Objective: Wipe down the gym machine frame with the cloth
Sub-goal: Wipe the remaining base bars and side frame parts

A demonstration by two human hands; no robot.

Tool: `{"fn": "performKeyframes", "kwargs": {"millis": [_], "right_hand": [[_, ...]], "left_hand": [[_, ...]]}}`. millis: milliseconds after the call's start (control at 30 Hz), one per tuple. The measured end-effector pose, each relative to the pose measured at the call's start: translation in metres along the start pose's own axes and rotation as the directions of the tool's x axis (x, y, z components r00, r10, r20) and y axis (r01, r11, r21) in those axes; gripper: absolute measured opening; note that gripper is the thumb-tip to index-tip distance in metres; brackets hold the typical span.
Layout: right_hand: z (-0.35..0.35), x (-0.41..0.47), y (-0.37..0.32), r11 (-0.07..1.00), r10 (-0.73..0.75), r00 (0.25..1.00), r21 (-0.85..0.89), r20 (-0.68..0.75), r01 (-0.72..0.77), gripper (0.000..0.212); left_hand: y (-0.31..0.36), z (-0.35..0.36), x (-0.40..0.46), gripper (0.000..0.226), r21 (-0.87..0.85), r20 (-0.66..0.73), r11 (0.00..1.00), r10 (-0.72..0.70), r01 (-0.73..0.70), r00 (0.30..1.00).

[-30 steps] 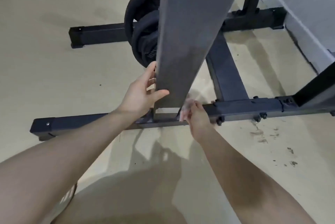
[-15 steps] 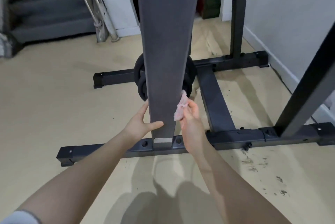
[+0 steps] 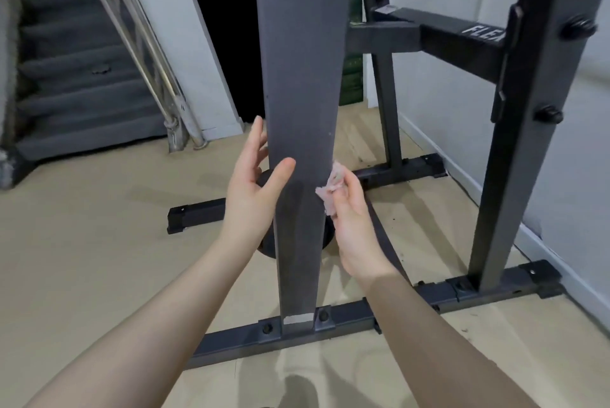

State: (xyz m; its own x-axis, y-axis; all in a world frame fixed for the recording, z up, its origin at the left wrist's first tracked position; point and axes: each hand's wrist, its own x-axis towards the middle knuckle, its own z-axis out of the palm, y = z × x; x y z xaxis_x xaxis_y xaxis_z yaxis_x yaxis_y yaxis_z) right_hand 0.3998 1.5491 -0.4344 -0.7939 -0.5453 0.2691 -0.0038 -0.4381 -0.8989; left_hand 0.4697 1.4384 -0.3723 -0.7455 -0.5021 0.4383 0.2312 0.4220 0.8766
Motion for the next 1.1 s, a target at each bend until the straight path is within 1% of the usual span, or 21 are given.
{"fn": "performKeyframes", "kwargs": {"millis": [67,133,200,233,300,367,433,467,533,600,700,767,833,867,900,933,967,1000,1033,1067,1100], "right_hand": [[0.007,0.012,-0.022,1.0,-0.014,0.999,-0.025,-0.04,0.013,0.024],[0.014,0.032,-0.056,0.996,-0.086,0.994,0.002,-0.064,0.087,0.03],[0.019,0.051,-0.089,0.978,-0.195,0.98,0.072,-0.031,0.196,0.036],[0.02,0.055,-0.101,0.969,-0.224,0.975,0.101,-0.011,0.224,0.039],[0.019,0.053,-0.108,0.969,-0.243,0.969,0.054,0.044,0.24,0.044],[0.016,0.041,-0.099,0.984,-0.158,0.984,-0.069,0.08,0.163,0.046],[0.015,0.033,-0.095,0.988,-0.032,0.999,-0.149,0.03,0.036,0.045],[0.018,0.038,-0.102,0.987,0.006,1.0,-0.163,-0.013,-0.008,0.042],[0.024,0.056,-0.133,0.99,0.006,0.998,-0.138,-0.06,-0.014,0.037],[0.032,0.079,-0.177,0.986,-0.059,0.997,-0.157,-0.056,0.049,0.04],[0.043,0.104,-0.235,0.986,-0.096,0.991,-0.142,-0.089,0.083,0.038],[0.048,0.109,-0.262,0.989,-0.019,0.988,-0.148,-0.156,-0.004,0.039],[0.049,0.105,-0.28,0.959,0.09,0.984,-0.253,-0.156,-0.128,0.036],[0.049,0.101,-0.289,0.935,0.148,0.978,-0.301,-0.15,-0.188,0.034],[0.048,0.097,-0.299,0.914,0.207,0.966,-0.321,-0.156,-0.248,0.032],[0.047,0.09,-0.312,0.886,0.258,0.946,-0.342,-0.196,-0.313,0.028],[0.046,0.084,-0.325,0.879,0.274,0.934,-0.335,-0.228,-0.34,0.023],[0.044,0.078,-0.34,0.892,0.247,0.937,-0.32,-0.249,-0.32,0.022],[0.042,0.074,-0.355,0.913,0.193,0.942,-0.302,-0.274,-0.274,0.024],[0.041,0.073,-0.371,0.915,0.114,0.938,-0.334,-0.328,-0.228,0.023],[0.04,0.076,-0.386,0.898,0.016,0.927,-0.402,-0.374,-0.177,0.018]], "left_hand": [[0.007,-0.001,0.001,0.067,0.02,-0.006,1.0,-0.009,0.009,1.0],[0.013,-0.001,0.006,0.068,0.085,-0.027,0.996,-0.01,0.012,1.0],[0.018,-0.001,0.008,0.068,0.184,-0.061,0.983,-0.015,0.026,0.998],[0.019,-0.001,0.009,0.068,0.205,-0.071,0.978,-0.029,0.043,0.997],[0.018,-0.003,0.01,0.068,0.214,-0.06,0.975,-0.051,0.063,0.997],[0.018,-0.004,0.01,0.067,0.217,-0.051,0.974,-0.058,0.067,0.997],[0.021,-0.005,0.011,0.065,0.256,-0.063,0.965,-0.046,0.061,0.997],[0.025,-0.005,0.013,0.061,0.316,-0.069,0.947,-0.033,0.053,0.997],[0.044,-0.006,0.021,0.045,0.437,-0.079,0.896,-0.04,0.071,0.996],[0.077,-0.01,0.036,0.031,0.501,-0.053,0.86,-0.085,0.1,0.995],[0.133,-0.015,0.064,0.042,0.564,0.028,0.825,-0.068,0.04,0.997],[0.165,-0.018,0.083,0.037,0.633,0.096,0.774,-0.068,-0.008,0.993],[0.191,-0.019,0.098,0.032,0.734,0.16,0.679,-0.191,0.013,0.968],[0.201,-0.021,0.103,0.039,0.781,0.195,0.624,-0.287,0.028,0.938],[0.211,-0.025,0.108,0.049,0.823,0.229,0.566,-0.411,0.049,0.882],[0.223,-0.03,0.11,0.053,0.86,0.255,0.506,-0.537,0.065,0.804],[0.24,-0.033,0.112,0.047,0.887,0.279,0.459,-0.621,0.052,0.733],[0.257,-0.036,0.112,0.033,0.888,0.311,0.46,-0.633,0.021,0.709],[0.277,-0.037,0.111,0.026,0.858,0.345,0.514,-0.593,0.012,0.728],[0.296,-0.037,0.11,0.031,0.794,0.373,0.607,-0.482,-0.005,0.793],[0.316,-0.037,0.113,0.036,0.719,0.366,0.694,-0.326,-0.042,0.872]]}}
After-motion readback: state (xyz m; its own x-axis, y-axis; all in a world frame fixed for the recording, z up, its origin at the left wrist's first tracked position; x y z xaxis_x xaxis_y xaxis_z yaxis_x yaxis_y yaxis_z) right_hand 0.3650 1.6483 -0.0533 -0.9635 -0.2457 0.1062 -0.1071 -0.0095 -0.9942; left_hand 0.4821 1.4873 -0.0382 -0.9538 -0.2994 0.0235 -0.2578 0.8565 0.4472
